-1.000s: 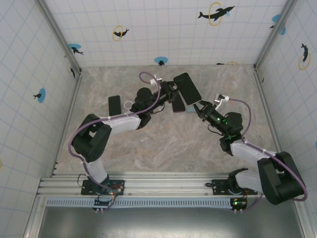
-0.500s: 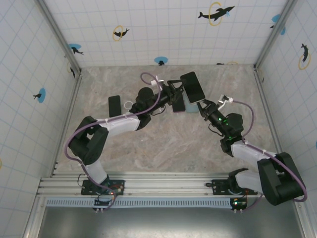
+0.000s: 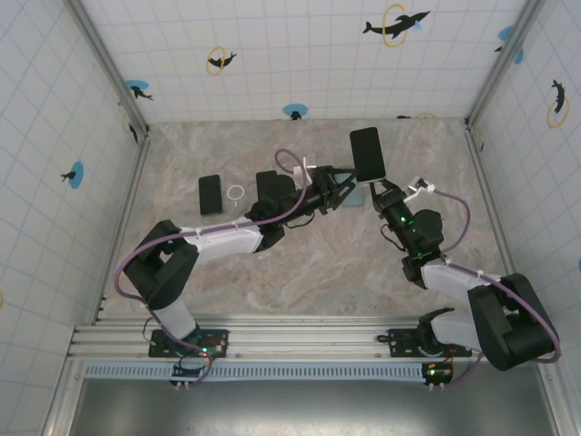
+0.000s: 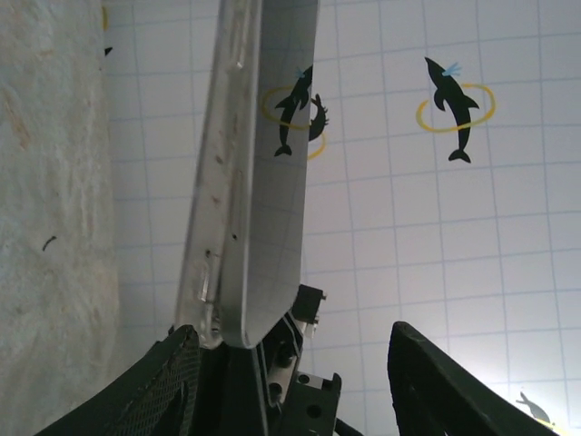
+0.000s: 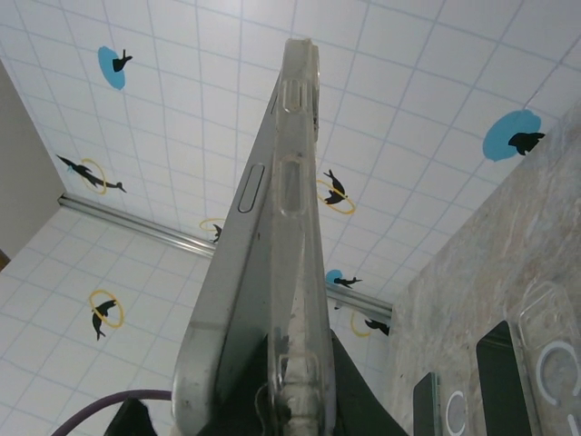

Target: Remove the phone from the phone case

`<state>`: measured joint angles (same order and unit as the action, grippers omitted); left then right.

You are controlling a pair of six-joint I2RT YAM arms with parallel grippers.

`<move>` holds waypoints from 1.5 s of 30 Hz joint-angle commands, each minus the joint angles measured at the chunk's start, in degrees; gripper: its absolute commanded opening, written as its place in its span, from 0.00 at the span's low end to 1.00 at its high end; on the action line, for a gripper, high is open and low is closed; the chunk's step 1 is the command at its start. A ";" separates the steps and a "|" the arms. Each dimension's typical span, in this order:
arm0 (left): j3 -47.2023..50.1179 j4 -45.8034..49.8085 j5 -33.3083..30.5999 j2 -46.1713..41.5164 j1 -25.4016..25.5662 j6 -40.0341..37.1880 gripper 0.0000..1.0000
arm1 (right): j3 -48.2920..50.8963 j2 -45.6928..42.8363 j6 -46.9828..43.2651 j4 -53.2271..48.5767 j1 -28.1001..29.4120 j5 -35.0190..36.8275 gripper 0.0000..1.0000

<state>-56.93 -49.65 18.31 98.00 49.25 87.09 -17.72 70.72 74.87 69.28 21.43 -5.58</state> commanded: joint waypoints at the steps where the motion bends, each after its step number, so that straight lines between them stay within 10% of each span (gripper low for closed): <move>1: -1.23 -3.52 -1.05 0.85 0.36 3.35 0.53 | -0.74 -0.20 -2.44 6.36 0.72 1.96 0.03; 27: -5.79 0.89 0.31 5.87 0.51 2.46 0.37 | -4.04 -1.75 -11.10 0.32 1.95 -4.19 0.02; 45: -9.08 -0.49 -1.16 6.12 0.32 2.70 0.16 | 0.40 -2.08 -5.59 -3.77 2.41 5.80 0.02</move>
<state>-63.29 -47.90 18.37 104.60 49.56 90.06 -18.11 69.52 68.45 64.36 23.33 -2.17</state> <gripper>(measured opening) 0.168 0.121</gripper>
